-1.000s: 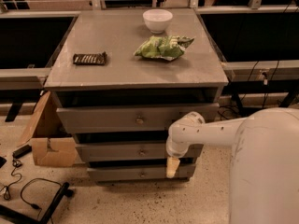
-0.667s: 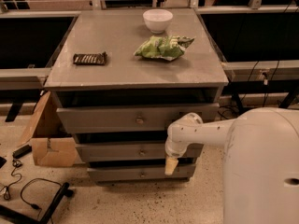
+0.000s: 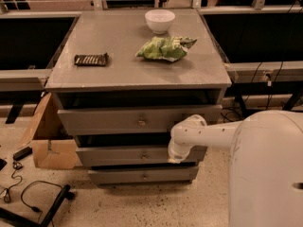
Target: Open middle drawer
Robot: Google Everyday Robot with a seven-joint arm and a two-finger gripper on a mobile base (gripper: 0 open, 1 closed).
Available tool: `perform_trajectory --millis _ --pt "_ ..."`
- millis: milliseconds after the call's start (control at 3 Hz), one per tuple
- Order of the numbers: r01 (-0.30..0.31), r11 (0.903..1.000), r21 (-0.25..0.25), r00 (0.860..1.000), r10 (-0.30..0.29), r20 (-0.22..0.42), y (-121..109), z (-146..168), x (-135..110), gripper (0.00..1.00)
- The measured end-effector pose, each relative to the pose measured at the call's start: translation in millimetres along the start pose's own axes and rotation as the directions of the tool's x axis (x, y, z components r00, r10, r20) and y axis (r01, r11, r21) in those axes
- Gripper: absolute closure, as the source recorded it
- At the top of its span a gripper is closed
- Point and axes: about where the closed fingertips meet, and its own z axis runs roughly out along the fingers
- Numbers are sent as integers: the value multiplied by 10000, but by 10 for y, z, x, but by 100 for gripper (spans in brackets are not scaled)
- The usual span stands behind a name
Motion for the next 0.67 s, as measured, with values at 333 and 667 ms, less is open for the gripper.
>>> perform_trajectory --millis 333,667 --pt "-1 10000 0 10000 1 1 -13 -79 -14 94" --pt "-1 10000 0 10000 1 1 -40 -188 -35 100"
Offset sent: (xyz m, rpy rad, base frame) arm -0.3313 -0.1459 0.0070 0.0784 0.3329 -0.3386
